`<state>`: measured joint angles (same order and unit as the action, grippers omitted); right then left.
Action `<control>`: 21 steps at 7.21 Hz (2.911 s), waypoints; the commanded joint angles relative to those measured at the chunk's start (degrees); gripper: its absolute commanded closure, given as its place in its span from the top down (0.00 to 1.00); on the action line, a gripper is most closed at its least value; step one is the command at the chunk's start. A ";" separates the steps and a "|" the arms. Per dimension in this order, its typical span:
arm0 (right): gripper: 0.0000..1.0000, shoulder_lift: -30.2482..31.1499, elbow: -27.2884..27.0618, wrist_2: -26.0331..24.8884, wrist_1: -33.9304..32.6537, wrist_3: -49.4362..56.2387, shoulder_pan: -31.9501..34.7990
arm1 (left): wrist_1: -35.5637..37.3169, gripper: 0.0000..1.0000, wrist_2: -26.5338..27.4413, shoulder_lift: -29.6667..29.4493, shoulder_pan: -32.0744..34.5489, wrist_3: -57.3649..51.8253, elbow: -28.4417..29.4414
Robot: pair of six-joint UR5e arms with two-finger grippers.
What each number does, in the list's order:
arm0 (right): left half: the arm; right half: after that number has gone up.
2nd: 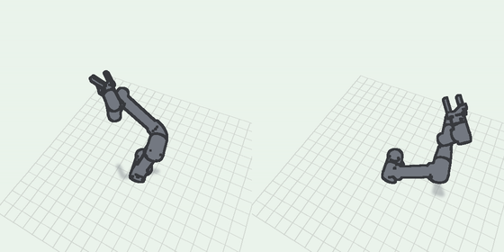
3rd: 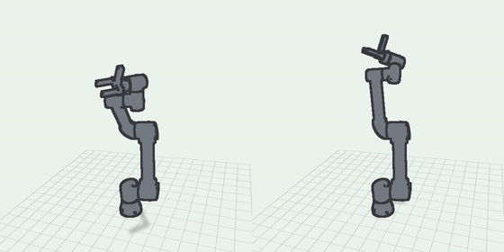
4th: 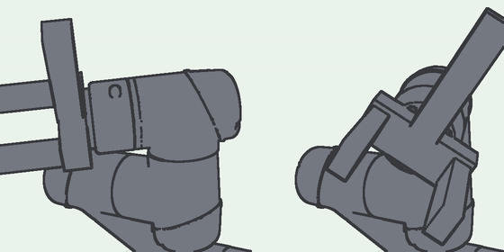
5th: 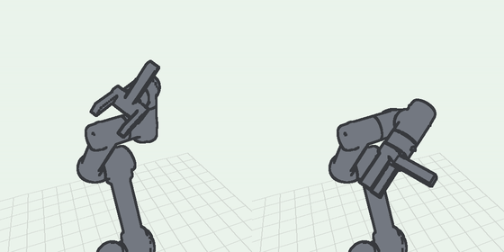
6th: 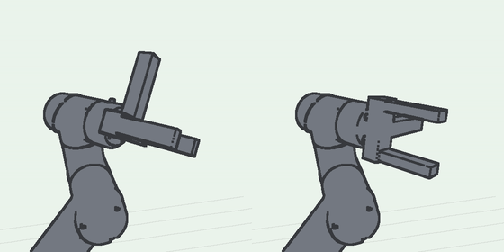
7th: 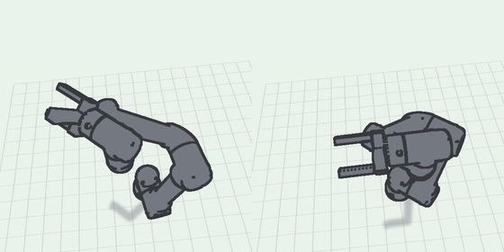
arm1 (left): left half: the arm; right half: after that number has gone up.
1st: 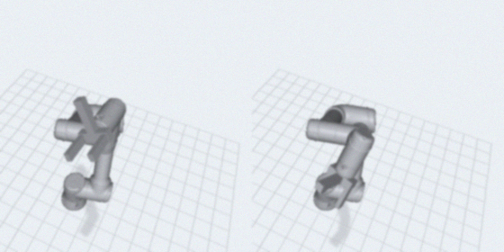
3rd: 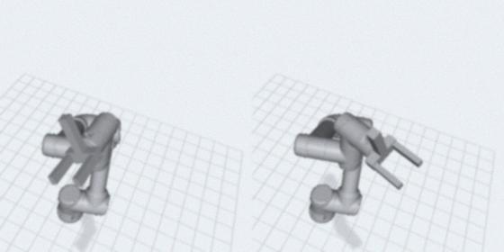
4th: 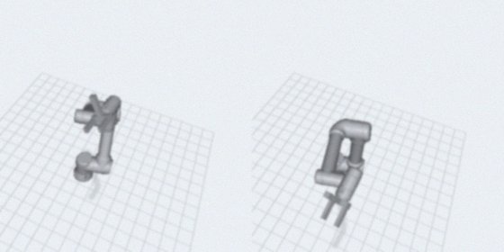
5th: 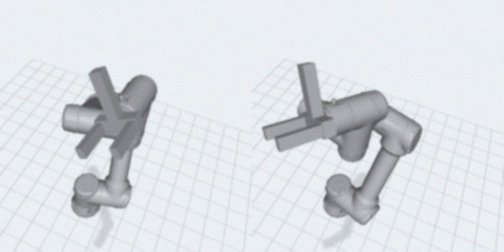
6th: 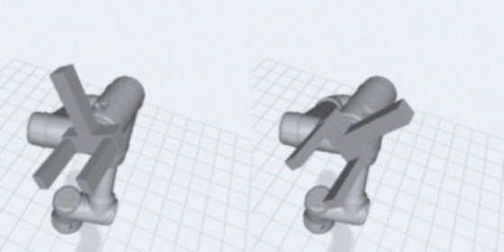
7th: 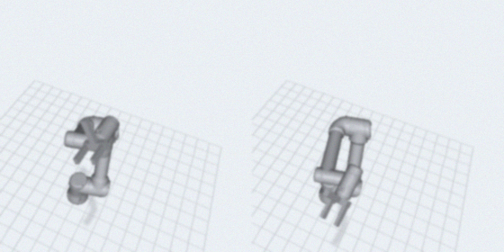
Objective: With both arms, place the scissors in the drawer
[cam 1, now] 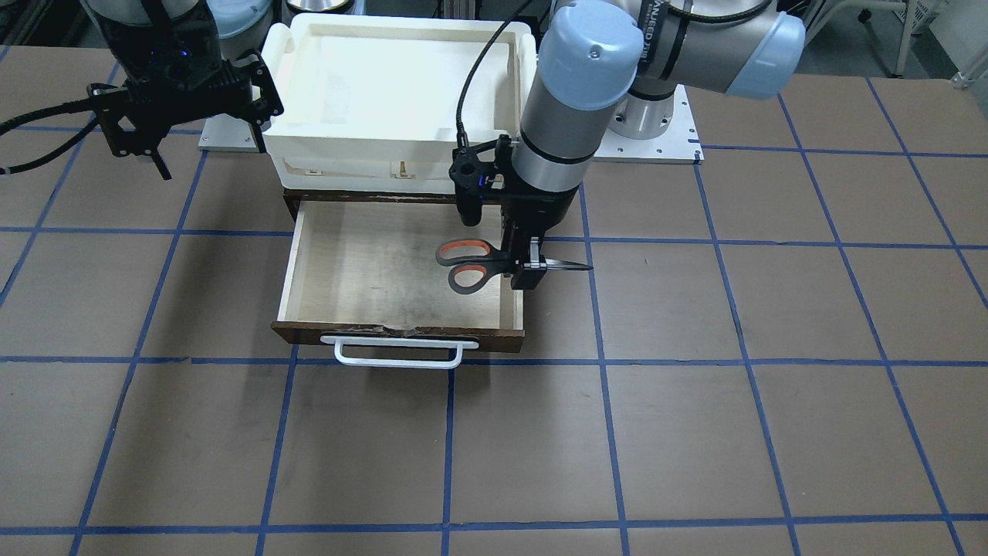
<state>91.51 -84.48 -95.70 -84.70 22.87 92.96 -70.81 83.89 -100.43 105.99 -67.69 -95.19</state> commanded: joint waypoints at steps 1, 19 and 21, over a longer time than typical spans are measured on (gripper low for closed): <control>1.00 0.95 -0.07 -0.02 0.68 -12.62 -0.24 | 2.34 0.00 0.13 -2.65 3.85 6.67 0.00; 1.00 1.22 -0.25 5.17 1.73 -26.74 0.29 | 7.27 0.83 0.66 -9.68 11.17 12.52 4.20; 1.00 1.22 -0.25 5.26 1.73 -26.83 0.29 | 5.26 0.83 0.40 -7.33 5.05 10.66 6.24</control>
<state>92.74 -84.73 -90.47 -82.96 -3.93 93.25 -64.34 84.54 -109.06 114.91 -55.93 -90.10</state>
